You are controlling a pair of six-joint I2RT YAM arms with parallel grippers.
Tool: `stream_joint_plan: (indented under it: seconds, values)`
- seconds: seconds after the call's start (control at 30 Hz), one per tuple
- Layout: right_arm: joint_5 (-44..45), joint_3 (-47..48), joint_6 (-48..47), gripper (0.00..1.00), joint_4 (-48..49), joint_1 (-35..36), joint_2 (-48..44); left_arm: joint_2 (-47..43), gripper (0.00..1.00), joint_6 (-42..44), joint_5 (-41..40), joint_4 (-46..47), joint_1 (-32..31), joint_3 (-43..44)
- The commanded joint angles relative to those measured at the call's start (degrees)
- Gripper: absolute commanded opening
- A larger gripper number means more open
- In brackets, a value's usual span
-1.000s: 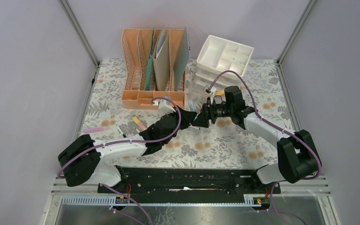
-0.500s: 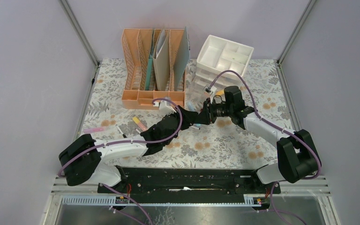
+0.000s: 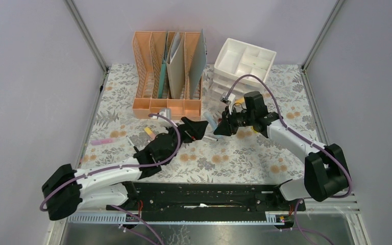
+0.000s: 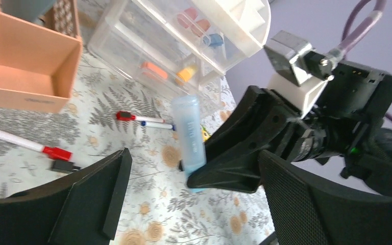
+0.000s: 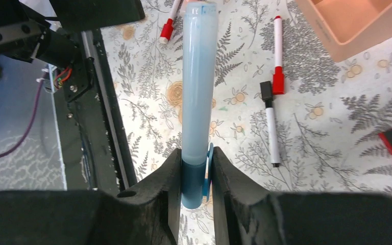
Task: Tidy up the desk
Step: Place the stationery in the drawer.
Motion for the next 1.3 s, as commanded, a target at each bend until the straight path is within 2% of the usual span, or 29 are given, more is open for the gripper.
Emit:
stream_joint_plan:
  seconds: [0.0,0.2,0.43,0.57,1.0,1.03,1.07,1.27]
  values:
    - [4.08,4.17,-11.41,0.00,-7.59,-1.66,-4.47,-7.01,0.99,10.06,-2.62,-1.07,0.23,-4.87]
    - [11.36,8.04,-22.54,0.08,-16.34,-5.26,-7.61,-20.09,0.99,13.18,-2.55,0.45,2.43,-13.90]
    - [22.90,12.15,-29.65,0.08,-19.93,-6.21,-7.53,-28.19,0.99,14.88,-2.42,-11.23,6.77,-14.03]
    - [27.37,16.49,-32.87,0.08,-21.49,-6.21,-4.45,-29.72,0.99,15.48,-3.37,-15.41,7.22,-13.80]
    - [27.37,26.77,-32.87,0.08,-21.49,-6.16,7.75,-29.58,0.99,14.16,-7.49,-24.03,7.29,-13.06]
    - [38.57,27.26,-36.02,0.10,-21.85,-6.20,8.69,-29.64,0.99,14.08,-7.64,-24.43,7.35,-12.95]
    - [42.12,27.67,-38.24,0.11,-21.84,-6.20,9.50,-29.62,0.99,14.15,-7.69,-24.72,7.31,-12.93]
    - [49.04,28.29,-39.37,0.17,-19.98,-6.21,13.38,-30.35,0.99,13.75,-8.32,-26.13,7.29,-13.27]
